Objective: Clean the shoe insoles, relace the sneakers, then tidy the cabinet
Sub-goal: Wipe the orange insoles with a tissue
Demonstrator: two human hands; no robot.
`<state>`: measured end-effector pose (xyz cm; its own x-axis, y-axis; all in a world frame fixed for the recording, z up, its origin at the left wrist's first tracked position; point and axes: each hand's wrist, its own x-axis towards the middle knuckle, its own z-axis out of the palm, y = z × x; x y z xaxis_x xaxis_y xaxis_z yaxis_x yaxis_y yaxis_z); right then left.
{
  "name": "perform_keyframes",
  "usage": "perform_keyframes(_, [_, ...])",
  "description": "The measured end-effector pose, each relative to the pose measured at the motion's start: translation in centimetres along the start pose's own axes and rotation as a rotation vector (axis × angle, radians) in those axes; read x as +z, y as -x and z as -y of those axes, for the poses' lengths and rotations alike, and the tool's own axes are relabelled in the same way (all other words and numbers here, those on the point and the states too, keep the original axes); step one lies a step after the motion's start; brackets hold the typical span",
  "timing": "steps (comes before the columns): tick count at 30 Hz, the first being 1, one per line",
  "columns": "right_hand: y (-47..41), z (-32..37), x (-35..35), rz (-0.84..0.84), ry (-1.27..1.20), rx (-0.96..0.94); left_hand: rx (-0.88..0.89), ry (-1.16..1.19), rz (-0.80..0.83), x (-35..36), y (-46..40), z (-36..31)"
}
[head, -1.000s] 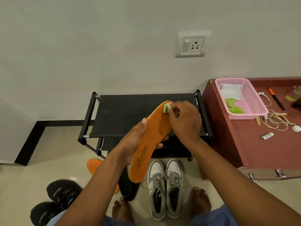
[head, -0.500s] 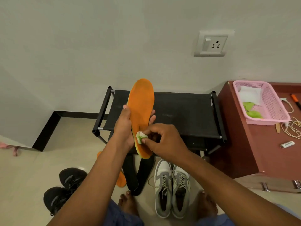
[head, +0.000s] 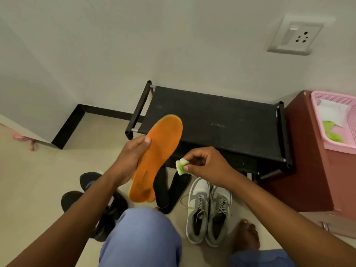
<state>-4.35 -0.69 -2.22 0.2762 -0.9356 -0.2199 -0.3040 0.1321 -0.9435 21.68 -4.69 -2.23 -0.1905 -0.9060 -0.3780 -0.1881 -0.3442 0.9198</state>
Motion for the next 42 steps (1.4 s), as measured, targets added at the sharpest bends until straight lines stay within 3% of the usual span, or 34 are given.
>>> perform_keyframes(4, [-1.2, -1.7, 1.5, 0.024, 0.104, 0.119, -0.194, -0.194, -0.075, -1.7, 1.4, 10.1])
perform_keyframes(11, [-3.4, -4.0, 3.9, -0.01, 0.19, 0.23, -0.571, 0.043, -0.429, -3.6, 0.3, 21.9])
perform_keyframes(18, [-4.7, -5.3, 6.0, 0.004, 0.12, 0.281, -0.701, 0.065, -0.59, -7.0, -4.3, 28.9])
perform_keyframes(22, [-5.4, -5.0, 7.1, 0.021, -0.007, 0.267, -0.692, -0.124, -0.675, -7.9, -6.2, 29.3])
perform_keyframes(29, [-6.9, -5.5, 9.2, 0.053, -0.138, 0.266, -0.66, -0.423, -0.625, -9.3, -9.7, 30.6])
perform_keyframes(37, [-11.7, -9.4, 12.5, 0.047, -0.071, 0.326, -0.273, -0.951, -0.402, -8.3, -11.8, 32.6])
perform_keyframes(39, [-12.5, -10.4, 13.4, 0.031, -0.061, 0.343, -0.248, -0.86, -0.317, -7.4, -12.6, 33.0])
perform_keyframes(42, [-13.4, -11.7, 14.5, 0.007, -0.06, 0.378, -0.407, -0.723, -0.268, -6.2, -14.0, 32.9])
